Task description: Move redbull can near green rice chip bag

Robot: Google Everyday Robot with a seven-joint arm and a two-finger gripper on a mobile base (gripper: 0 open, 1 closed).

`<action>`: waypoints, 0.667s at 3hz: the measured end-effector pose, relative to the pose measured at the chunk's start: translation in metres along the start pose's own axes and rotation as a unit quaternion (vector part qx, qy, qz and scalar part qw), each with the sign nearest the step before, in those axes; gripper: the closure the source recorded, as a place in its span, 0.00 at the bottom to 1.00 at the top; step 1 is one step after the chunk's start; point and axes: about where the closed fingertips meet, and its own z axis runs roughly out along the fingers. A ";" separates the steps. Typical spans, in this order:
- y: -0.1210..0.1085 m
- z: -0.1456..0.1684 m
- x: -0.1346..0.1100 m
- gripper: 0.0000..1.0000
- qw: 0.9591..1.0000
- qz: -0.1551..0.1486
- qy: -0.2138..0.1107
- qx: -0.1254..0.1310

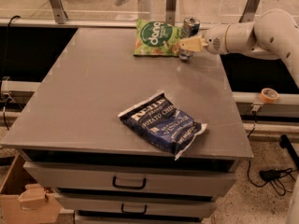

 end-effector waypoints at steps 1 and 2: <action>0.001 0.006 0.010 0.58 1.000 -0.005 0.009 -0.014; 0.003 0.006 0.018 0.35 1.000 -0.009 0.015 -0.020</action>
Offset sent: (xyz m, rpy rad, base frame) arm -0.0090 -0.0062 -0.0246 -0.0375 0.0188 0.0517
